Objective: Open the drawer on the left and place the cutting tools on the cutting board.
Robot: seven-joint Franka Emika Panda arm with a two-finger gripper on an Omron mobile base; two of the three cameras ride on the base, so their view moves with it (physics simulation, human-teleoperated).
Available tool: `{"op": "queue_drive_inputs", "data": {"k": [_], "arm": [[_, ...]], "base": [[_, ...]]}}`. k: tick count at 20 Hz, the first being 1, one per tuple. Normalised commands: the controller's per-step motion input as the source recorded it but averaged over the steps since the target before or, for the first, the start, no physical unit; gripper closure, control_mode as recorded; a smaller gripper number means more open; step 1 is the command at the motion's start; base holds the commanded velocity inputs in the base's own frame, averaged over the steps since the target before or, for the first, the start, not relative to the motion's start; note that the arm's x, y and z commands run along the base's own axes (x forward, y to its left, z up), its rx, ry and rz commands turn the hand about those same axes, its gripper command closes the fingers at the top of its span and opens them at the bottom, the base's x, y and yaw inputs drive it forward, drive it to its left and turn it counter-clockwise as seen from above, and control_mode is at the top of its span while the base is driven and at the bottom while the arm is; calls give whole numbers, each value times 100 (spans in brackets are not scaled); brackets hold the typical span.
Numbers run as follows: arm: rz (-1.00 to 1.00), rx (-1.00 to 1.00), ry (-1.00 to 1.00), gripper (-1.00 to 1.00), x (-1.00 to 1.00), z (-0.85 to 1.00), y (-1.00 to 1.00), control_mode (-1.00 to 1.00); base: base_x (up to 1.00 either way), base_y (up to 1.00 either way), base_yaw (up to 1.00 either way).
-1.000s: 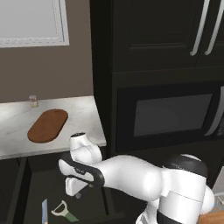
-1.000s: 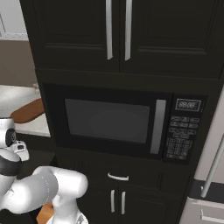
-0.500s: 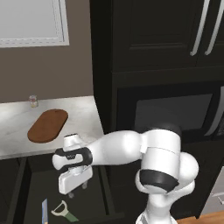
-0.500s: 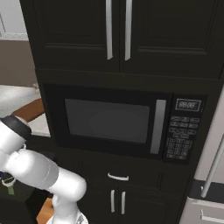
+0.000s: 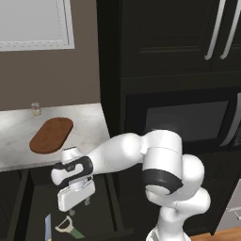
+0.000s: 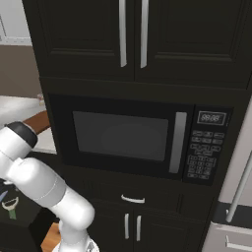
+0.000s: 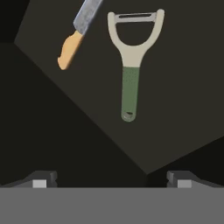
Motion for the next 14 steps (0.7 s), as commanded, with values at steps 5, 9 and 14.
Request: {"op": "queue_drive_inputs", "data": {"k": [5,9,14], "arm": [[0,-9,-4,-100,-2,-51,-6,-100],[0,-3,-8,-100,0,-24,0,-100],[0,-4,-2,-100,0,-20,2,-100]], "base": [[0,0,0],[0,0,0],[0,0,0]]}}
